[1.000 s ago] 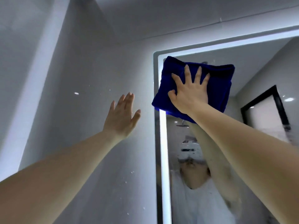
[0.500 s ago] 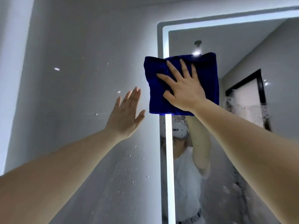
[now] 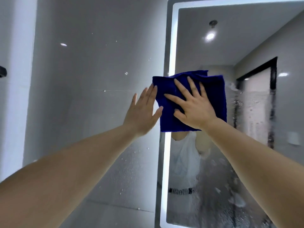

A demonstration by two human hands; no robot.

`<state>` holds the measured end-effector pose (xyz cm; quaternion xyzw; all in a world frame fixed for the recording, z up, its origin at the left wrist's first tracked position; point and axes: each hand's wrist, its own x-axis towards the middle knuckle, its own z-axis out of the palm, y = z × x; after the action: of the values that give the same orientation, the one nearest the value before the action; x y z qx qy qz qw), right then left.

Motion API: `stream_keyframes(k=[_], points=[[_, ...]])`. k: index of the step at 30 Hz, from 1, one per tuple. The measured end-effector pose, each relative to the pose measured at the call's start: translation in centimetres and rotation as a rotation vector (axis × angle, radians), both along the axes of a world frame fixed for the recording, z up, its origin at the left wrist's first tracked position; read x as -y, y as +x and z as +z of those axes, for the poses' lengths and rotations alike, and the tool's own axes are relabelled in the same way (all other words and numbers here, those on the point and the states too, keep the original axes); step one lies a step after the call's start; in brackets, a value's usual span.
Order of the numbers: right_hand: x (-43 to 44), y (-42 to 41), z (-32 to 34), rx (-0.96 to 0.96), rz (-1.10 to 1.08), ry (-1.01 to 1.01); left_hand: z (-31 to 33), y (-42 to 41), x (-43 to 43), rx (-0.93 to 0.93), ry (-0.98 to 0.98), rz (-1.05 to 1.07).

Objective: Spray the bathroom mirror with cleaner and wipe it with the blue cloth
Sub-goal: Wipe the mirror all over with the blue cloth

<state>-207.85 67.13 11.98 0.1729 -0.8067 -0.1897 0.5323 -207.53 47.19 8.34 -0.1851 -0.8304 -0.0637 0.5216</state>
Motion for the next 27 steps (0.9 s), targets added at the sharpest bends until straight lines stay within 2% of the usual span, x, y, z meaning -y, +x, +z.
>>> stream_keyframes(k=[2, 8, 13, 21, 27], points=[[-0.7, 0.2, -0.3, 0.013, 0.007, 0.018, -0.3, 0.3, -1.0, 0.026, 0.002, -0.019], [-1.8, 0.3, 0.3, 0.017, 0.025, 0.032, 0.9, 0.6, -0.1, 0.001, -0.107, 0.11], [-4.2, 0.5, 0.4, -0.048, 0.03, -0.061, 1.5, 1.1, -2.9, 0.007, -0.08, 0.041], [-14.2, 2.5, 2.0, -0.109, -0.008, -0.172, 2.7, 1.2, -9.6, -0.079, -0.085, 0.211], [-22.3, 3.6, 2.7, -0.12, -0.05, -0.252, 4.1, 0.9, -17.7, -0.088, -0.049, 0.086]])
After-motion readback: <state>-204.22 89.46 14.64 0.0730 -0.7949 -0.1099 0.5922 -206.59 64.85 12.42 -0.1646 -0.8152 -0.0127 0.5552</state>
